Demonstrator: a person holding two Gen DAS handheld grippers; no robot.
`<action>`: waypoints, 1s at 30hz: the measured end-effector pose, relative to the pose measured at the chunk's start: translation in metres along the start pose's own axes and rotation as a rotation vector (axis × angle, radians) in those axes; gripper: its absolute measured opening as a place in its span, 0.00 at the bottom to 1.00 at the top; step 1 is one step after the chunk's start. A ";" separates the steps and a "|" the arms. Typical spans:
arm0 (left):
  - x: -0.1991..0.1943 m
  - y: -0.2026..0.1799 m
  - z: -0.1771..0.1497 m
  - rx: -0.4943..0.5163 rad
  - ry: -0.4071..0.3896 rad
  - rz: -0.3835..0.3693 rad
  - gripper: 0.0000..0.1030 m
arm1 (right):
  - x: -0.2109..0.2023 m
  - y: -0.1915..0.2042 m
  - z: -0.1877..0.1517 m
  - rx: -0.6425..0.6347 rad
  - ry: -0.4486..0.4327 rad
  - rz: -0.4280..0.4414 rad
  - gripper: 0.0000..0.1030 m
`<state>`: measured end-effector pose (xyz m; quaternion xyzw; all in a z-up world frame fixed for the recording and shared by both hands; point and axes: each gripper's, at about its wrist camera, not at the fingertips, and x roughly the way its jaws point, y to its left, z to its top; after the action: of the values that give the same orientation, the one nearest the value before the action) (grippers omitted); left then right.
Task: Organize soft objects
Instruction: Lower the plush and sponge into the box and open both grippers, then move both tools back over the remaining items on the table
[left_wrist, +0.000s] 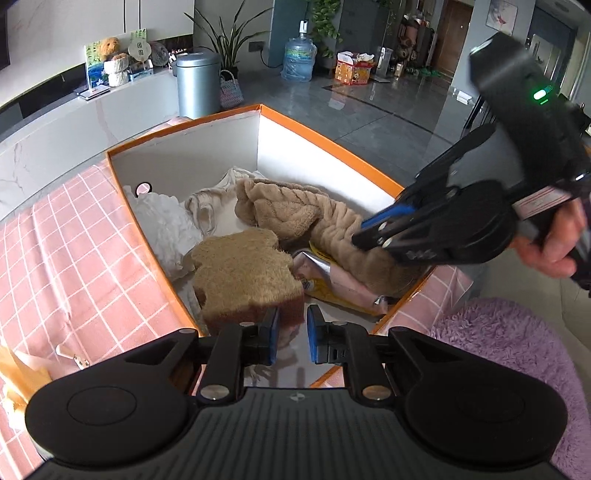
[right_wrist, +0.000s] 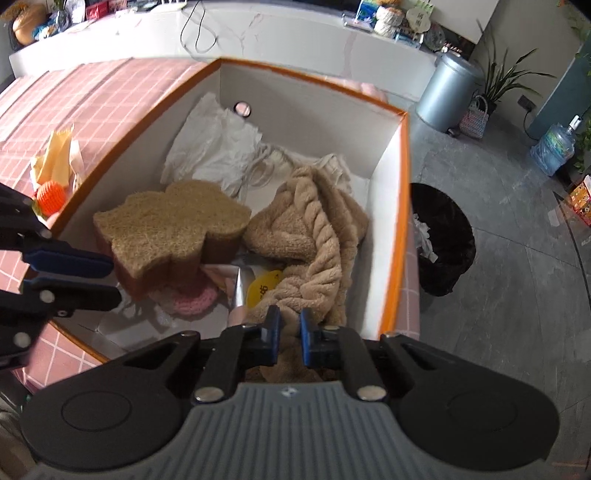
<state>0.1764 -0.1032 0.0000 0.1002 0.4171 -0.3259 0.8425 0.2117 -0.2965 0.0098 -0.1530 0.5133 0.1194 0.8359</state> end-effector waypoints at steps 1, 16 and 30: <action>-0.001 0.000 0.000 -0.002 -0.002 -0.001 0.18 | 0.004 0.001 0.002 -0.004 0.015 -0.004 0.09; -0.038 -0.008 -0.008 -0.038 -0.150 -0.019 0.29 | -0.058 0.017 -0.013 0.034 -0.234 -0.022 0.23; -0.094 0.033 -0.047 -0.186 -0.310 0.122 0.30 | -0.085 0.105 -0.010 0.071 -0.534 -0.009 0.39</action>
<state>0.1262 -0.0134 0.0387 -0.0045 0.3037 -0.2459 0.9205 0.1278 -0.2073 0.0678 -0.0889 0.2780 0.1338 0.9470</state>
